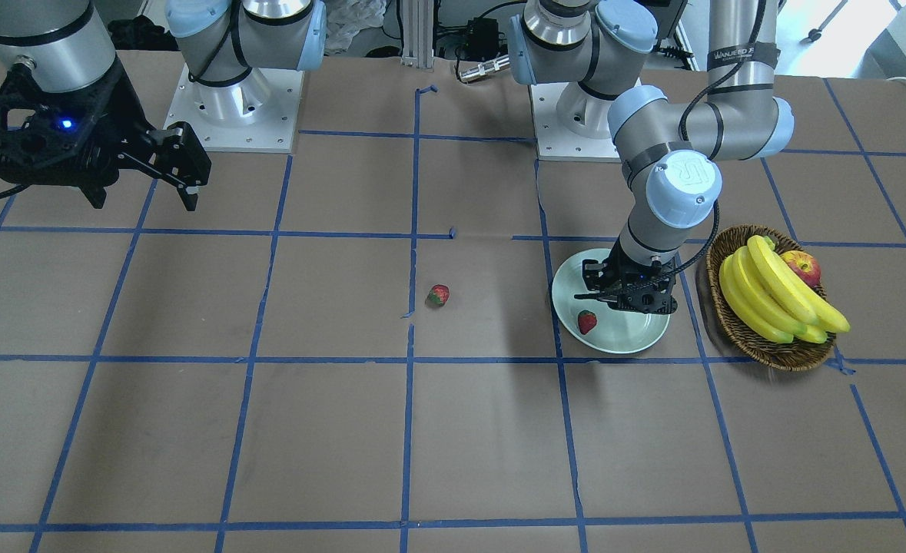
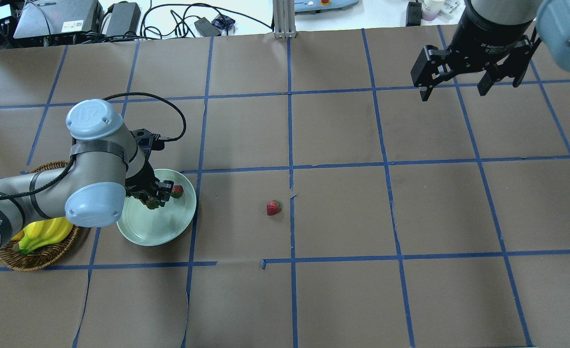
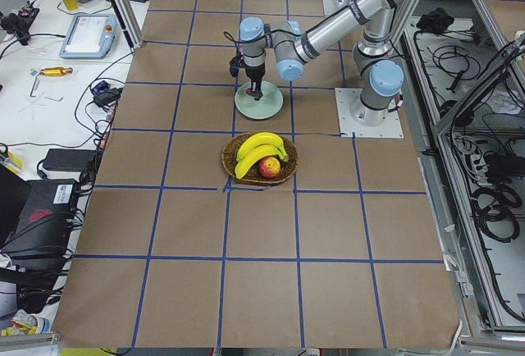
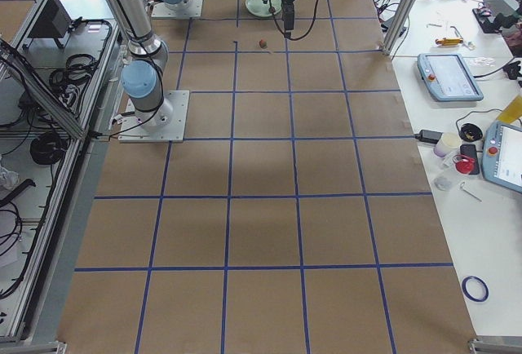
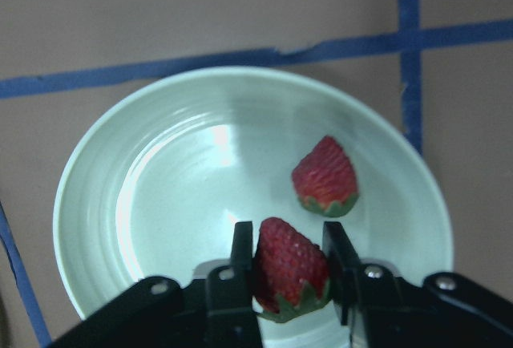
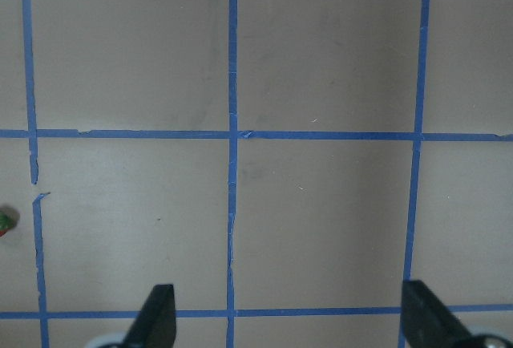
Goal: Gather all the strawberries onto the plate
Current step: 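Carry the strawberry onto the plate and release it, then move the left gripper to the last strawberry and grasp it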
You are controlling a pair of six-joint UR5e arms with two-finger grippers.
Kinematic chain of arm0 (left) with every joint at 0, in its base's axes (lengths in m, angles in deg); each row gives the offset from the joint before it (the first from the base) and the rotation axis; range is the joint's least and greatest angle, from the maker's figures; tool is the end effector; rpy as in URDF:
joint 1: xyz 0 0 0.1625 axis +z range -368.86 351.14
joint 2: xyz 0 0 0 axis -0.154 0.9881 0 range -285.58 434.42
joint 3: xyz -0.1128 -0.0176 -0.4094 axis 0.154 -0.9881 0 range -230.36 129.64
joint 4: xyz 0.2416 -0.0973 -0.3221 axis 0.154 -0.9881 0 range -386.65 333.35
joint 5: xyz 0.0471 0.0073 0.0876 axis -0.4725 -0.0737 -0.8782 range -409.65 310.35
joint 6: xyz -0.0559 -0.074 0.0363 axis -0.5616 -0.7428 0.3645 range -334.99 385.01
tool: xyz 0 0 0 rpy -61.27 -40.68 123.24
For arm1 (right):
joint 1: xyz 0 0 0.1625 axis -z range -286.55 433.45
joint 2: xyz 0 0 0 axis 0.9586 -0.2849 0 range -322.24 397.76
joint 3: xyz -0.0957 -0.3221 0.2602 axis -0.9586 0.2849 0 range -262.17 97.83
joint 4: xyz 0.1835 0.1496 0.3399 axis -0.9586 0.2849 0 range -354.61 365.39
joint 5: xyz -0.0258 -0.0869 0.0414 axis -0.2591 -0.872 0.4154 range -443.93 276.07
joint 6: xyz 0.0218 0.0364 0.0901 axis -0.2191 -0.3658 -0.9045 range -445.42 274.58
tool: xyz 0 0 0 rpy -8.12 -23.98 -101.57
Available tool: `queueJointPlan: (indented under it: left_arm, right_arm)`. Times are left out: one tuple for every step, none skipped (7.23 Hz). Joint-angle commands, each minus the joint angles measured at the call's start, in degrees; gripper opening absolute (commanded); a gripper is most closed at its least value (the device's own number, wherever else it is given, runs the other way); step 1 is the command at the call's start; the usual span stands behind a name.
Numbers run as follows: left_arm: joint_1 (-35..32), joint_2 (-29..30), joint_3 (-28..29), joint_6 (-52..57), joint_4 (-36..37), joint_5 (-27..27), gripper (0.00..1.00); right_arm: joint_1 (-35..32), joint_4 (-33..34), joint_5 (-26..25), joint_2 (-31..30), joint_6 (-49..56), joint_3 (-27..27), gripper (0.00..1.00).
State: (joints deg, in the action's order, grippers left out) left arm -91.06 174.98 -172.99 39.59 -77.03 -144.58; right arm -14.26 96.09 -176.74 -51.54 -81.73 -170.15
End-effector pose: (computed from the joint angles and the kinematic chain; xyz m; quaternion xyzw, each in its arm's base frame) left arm -0.0616 -0.4699 0.2067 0.0604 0.9968 0.0389 0.0361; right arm 0.1083 -0.5052 0.5006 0.0118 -0.9995 0.0164 0.0254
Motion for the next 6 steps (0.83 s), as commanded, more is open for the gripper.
queueJointPlan:
  left_arm:
    - [-2.1, -0.9, 0.1, -0.5, 0.2, 0.9, 1.0]
    - [-5.0, -1.2, 1.2, -1.8, -0.1, 5.0, 1.0]
    - [-9.7, -0.3, 3.2, -12.8, 0.0, 6.9, 1.0]
    - [-16.4, 0.9, 5.4, -22.0, 0.0, 6.9, 1.0]
    - [-22.2, 2.3, 7.6, -29.0, 0.2, 6.9, 1.0]
    - [-26.1, 4.5, 9.4, -36.3, 1.6, 6.3, 1.0]
  right_arm:
    - [0.0, 0.0, 0.0, 0.0, 0.0, 0.0, 1.0]
    - [0.0, 0.0, -0.1, 0.0, 0.0, 0.0, 1.0]
    - [0.0, 0.0, -0.1, 0.0, 0.0, 0.0, 1.0]
    - [0.0, 0.0, -0.1, 0.0, 0.0, 0.0, 1.0]
    - [0.0, 0.0, -0.1, 0.0, 0.0, 0.0, 1.0]
    - [0.0, 0.0, -0.1, 0.0, 0.0, 0.0, 1.0]
